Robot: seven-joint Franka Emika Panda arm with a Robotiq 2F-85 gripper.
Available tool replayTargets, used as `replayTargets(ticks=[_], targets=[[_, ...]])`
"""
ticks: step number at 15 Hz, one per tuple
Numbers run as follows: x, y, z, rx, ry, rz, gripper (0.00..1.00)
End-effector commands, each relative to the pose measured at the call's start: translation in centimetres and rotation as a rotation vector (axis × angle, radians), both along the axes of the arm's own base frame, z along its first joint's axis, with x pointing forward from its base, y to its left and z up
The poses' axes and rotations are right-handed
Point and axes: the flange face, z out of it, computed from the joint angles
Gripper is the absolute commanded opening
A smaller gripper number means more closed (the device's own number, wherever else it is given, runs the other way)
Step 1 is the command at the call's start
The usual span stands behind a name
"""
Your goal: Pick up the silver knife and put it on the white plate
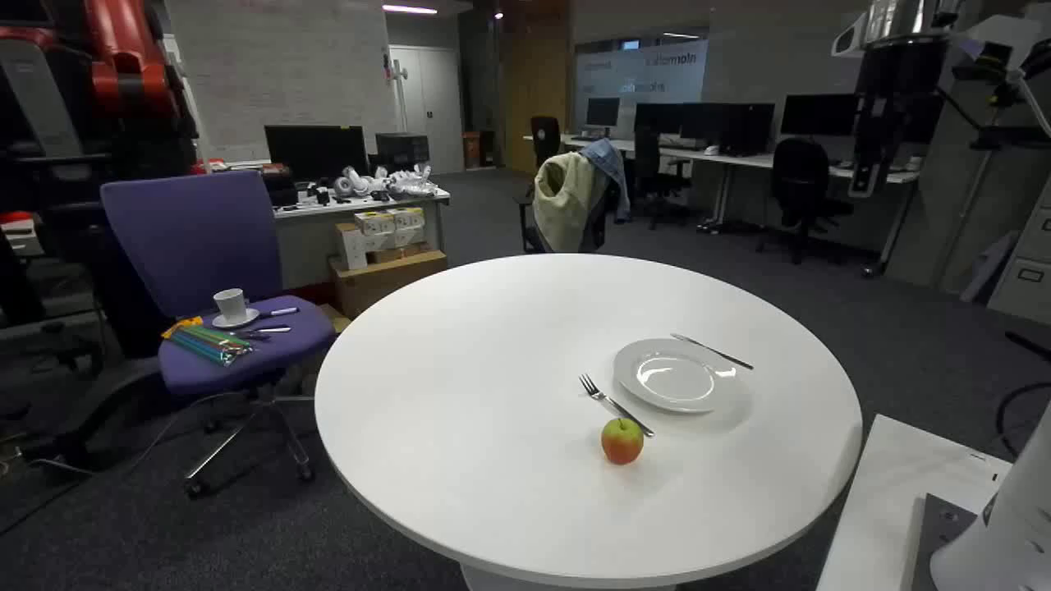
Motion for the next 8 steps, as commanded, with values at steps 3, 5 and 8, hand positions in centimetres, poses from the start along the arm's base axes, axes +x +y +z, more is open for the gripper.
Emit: replayTargets(ticks=[3,5,8], targets=[[0.01,0.01,0.06,0.000,0.000,0.000,1.00],[0.01,0.00,0.07,0.000,0.000,0.000,1.00],[0.60,-0.54,-0.08,-0.010,0.000,-0.002,1.00]])
